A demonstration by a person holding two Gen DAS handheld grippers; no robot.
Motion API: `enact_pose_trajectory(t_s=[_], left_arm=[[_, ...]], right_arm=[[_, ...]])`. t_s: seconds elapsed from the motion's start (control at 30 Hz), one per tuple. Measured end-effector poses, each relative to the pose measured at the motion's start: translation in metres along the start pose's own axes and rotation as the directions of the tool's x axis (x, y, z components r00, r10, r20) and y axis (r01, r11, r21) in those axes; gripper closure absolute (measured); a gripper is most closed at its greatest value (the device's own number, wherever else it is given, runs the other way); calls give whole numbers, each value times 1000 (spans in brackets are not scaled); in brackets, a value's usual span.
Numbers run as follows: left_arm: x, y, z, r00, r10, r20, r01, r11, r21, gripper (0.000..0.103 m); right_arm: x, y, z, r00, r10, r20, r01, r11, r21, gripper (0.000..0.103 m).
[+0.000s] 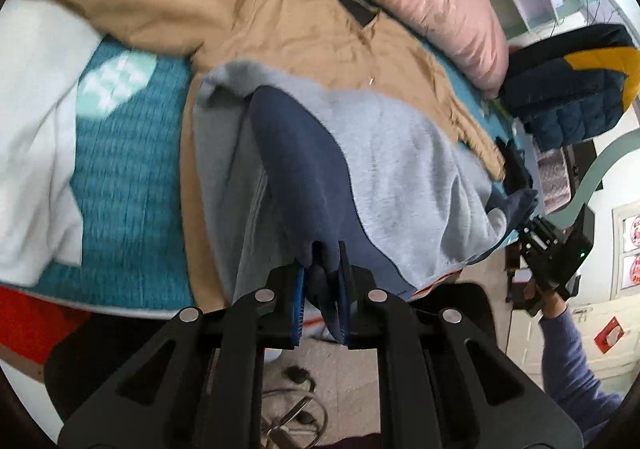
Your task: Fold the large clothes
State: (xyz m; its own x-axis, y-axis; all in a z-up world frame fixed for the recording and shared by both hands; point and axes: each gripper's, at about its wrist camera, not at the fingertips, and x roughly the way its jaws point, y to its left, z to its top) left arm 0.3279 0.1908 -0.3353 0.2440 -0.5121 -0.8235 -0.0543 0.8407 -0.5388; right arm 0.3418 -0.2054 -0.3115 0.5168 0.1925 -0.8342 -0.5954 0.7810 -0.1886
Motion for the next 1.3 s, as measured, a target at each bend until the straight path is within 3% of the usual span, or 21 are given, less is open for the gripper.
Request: enact_pose_trajectory(t_s=[0.17,0.23,0.3,0.43,0.47,0.5,0.57,0.63,0.73,0.83,0.9,1.0,1.07,1.2,1.23,1.3], left_arm=[[10,26,-12,999,25,-43,-27,998,-65,90],[22,35,-14,993,26,-111,-36,995,-95,90],[29,36,-16,988,90,-128,-100,992,-77,90],[30,34,-15,984,121,-130,-133,987,-91,87],[29,32,-15,983,130,-130,-142,986,-84,83],[27,28,-14,982,146,-121,-154,986,-63,69],[15,20,-16,967,244,-78,-245,969,-10,49],[-3,8,-20,951,310,-11,-309,949,56,48],[-27,-2,-26,918,391,65,-395,916,65,48],[-44,-29,-30,925,339,170,-357,929,95,48],[-39,-56,-27,927,299,229,-334,933,135,36],[-10,-83,-22,924,269,270,-328,923,203,29],[26,-87,-20,925,309,222,-358,904,233,29],[75,-60,-35,909,414,52,-414,879,234,29],[81,-52,-42,904,426,34,-422,877,231,29],[86,-44,-49,908,418,42,-416,879,232,29]], right_arm=[[12,15,-29,998,-10,-60,4,995,-100,93],[20,15,-38,996,6,-88,-14,996,-88,92],[25,18,-46,994,7,-110,-19,995,-103,91],[19,18,-58,992,-10,-127,-4,994,-106,83],[17,16,-59,991,-6,-134,-7,996,-94,83],[12,14,-61,991,8,-132,-17,998,-66,83],[2,9,-61,990,18,-137,-22,999,-32,81],[-8,5,-62,989,14,-145,-15,1000,-5,71],[-29,-8,-64,982,-44,-183,55,997,54,64],[-60,-18,-46,995,-7,-104,26,984,178,61],[-69,-16,-23,999,38,-21,-31,965,259,55],[-48,-7,3,990,133,41,-139,924,358,53],[-9,6,3,989,147,-34,-124,920,372,53],[62,22,-43,939,189,-289,-39,889,456,55],[74,21,-57,923,203,-327,-19,872,488,55],[80,17,-70,921,237,-310,-29,834,550,55]])
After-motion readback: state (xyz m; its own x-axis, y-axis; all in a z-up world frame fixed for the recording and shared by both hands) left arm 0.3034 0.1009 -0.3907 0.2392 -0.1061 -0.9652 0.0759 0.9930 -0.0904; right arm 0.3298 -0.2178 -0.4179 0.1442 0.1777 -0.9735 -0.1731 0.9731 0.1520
